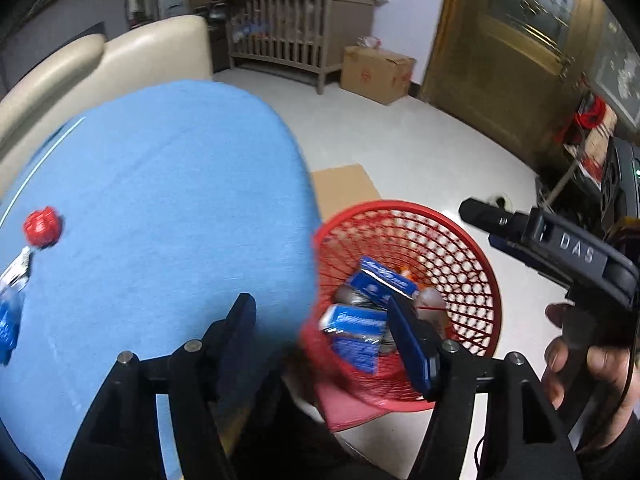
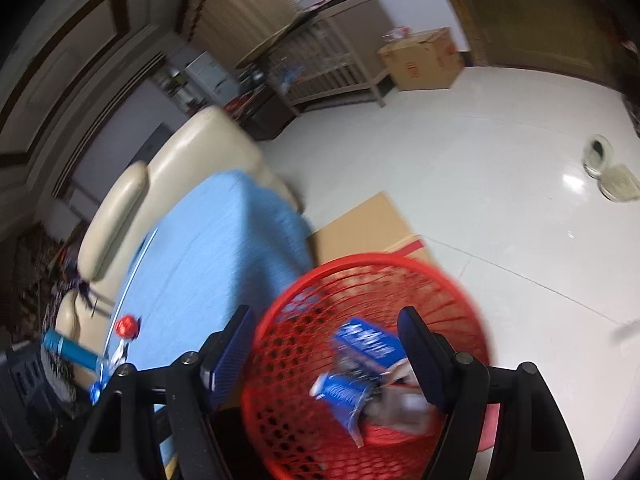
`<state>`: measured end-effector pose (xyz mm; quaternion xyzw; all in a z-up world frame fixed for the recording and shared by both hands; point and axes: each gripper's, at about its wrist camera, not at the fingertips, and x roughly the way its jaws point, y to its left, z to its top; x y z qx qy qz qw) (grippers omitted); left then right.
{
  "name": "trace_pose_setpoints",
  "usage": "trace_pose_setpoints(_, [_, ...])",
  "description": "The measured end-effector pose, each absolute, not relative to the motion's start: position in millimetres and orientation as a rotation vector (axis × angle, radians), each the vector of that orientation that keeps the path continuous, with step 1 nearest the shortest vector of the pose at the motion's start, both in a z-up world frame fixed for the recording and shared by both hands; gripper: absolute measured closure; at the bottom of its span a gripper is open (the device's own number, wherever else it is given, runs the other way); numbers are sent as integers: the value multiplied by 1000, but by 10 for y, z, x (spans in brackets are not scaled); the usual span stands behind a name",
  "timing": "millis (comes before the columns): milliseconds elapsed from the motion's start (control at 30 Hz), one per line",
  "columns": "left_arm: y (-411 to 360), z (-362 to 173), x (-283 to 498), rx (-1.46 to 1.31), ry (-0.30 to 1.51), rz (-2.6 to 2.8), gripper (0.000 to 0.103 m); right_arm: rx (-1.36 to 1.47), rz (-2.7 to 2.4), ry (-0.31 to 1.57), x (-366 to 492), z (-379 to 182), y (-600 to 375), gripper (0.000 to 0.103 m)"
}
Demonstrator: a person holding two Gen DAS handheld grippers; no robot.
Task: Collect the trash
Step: 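Grasp the blue plastic bag with the left tool while the right tool grasps the red bag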
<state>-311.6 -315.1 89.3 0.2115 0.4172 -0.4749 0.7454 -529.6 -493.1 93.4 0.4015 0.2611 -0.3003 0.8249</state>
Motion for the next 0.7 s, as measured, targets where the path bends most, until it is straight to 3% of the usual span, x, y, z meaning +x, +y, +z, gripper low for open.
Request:
trace_pose_setpoints(400, [-2264,946,-2421,286,919,-870,32,651,-446,674,-4171,1171,-4046,26])
trace_pose_setpoints(700, [-1473,846,-1789,200,908,-695,32,575,-376,772,-3493,1043,-3662,26])
